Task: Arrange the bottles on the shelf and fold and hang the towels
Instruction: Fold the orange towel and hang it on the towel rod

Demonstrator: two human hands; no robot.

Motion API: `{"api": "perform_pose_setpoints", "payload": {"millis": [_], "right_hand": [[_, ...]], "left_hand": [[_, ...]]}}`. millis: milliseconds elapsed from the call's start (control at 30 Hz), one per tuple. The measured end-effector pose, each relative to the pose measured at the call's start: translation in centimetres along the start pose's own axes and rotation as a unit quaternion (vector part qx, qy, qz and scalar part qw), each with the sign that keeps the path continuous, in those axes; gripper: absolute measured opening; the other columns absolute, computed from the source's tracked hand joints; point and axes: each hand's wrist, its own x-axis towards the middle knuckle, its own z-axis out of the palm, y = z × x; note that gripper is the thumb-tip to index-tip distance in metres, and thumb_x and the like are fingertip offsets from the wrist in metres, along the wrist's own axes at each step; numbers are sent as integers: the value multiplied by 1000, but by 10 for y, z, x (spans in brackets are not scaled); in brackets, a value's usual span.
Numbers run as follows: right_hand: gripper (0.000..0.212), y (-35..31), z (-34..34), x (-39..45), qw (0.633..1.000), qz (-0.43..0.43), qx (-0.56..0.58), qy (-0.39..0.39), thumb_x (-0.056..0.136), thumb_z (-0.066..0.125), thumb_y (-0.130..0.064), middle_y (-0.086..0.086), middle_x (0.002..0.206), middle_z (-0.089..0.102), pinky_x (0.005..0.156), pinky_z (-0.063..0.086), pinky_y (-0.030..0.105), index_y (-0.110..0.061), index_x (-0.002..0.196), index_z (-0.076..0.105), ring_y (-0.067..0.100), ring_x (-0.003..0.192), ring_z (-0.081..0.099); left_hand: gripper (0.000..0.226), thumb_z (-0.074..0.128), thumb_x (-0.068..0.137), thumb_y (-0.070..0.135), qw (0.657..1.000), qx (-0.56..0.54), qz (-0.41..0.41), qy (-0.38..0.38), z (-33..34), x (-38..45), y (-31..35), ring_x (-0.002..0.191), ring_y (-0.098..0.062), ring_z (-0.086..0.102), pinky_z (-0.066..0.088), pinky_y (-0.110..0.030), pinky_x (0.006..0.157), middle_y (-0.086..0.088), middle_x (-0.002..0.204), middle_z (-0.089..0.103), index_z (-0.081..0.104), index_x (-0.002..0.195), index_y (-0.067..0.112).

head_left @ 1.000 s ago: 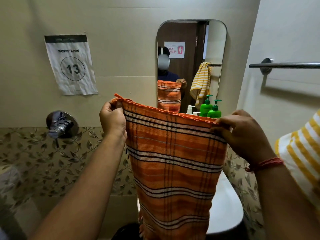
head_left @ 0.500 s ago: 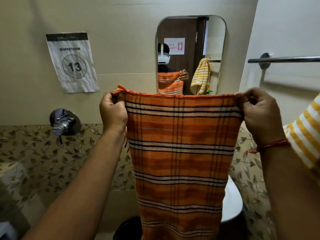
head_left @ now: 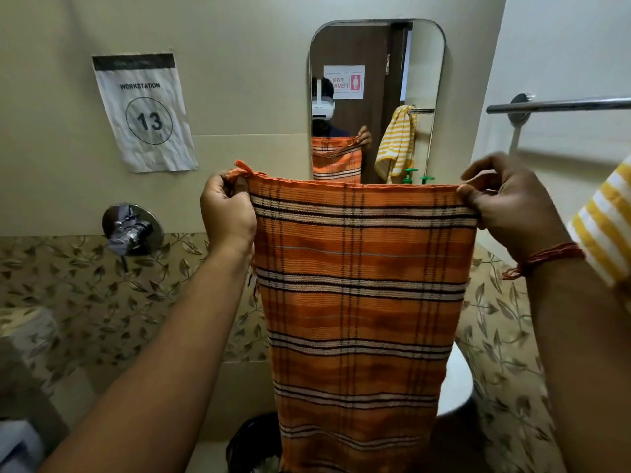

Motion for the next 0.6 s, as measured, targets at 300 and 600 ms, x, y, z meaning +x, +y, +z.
{"api": "perform_pose_setpoints", "payload": {"millis": [300,600], "right_hand": [[20,-4,-3,-3,996,-8,-4,91,89,73,-19,5,96,68,77,58,33,-13,106,64,19,86,66],[13,-1,5,-4,995,-12,-21,98,91,70,-19,-2,92,66,75,60,46,-25,97,60,25,84,68]], "left_hand": [[17,57,98,12,998,27,53,-12,-4,0,6,92,-14,69,60,-33,83,2,99,72,68,108,19],[17,52,100,12,993,65,98,14,2,-1,8,87,-7,62,55,-26,79,6,96,66,64,110,18]]}}
